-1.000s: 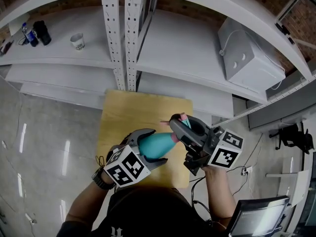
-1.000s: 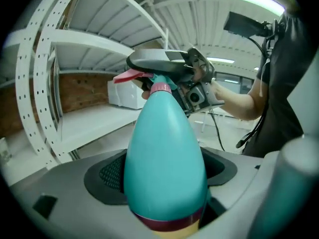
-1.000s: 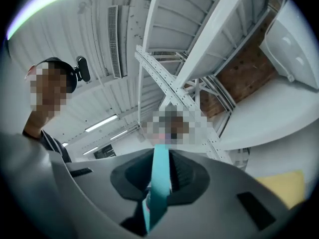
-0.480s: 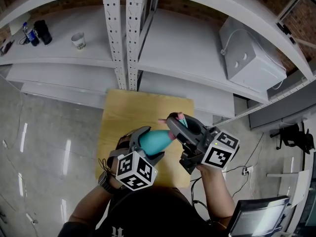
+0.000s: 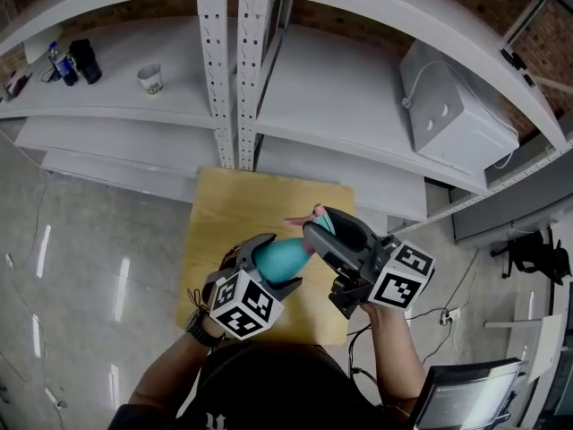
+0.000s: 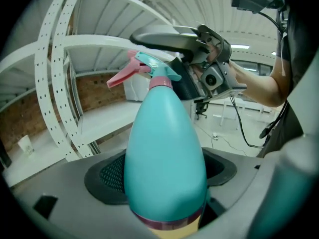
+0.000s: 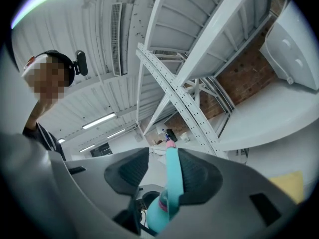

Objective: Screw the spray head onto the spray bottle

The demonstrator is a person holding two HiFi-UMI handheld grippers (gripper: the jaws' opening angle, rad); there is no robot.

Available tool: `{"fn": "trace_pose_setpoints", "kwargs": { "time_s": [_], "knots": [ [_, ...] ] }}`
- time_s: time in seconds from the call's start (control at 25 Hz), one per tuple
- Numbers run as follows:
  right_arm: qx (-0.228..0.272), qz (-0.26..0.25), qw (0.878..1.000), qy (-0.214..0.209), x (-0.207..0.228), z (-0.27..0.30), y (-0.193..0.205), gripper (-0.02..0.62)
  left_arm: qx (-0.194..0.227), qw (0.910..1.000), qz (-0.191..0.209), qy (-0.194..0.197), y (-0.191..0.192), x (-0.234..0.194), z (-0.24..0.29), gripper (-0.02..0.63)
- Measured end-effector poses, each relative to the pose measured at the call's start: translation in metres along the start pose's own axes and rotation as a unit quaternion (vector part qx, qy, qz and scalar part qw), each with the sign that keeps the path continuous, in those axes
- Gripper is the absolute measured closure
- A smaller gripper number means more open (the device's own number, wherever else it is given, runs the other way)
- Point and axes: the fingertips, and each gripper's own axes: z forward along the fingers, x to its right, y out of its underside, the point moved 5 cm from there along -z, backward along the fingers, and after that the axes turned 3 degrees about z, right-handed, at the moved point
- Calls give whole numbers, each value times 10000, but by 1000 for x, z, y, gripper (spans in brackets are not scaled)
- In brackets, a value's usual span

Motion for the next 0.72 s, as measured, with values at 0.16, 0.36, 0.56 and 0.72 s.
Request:
{"fn": "trace_pose_setpoints", "kwargs": {
  "time_s": [0.16, 0.36, 0.56, 0.72],
  "knots": [
    [157, -147, 9997, 144, -8, -14, 0, 425, 280, 9983, -501, -52, 17, -1, -3, 187],
    [749, 255, 9950, 611, -11, -49, 40, 428, 943, 9892, -858, -723, 50, -5, -27, 186],
    [550, 402, 9906, 1188, -28, -78, 98, 561, 1433, 9771, -1183, -1040, 59, 23, -63, 186],
    [475, 233, 9904, 1274, -57, -108, 115, 594, 1505, 9730, -1306, -1167, 57, 69, -91, 186]
  ]
}}
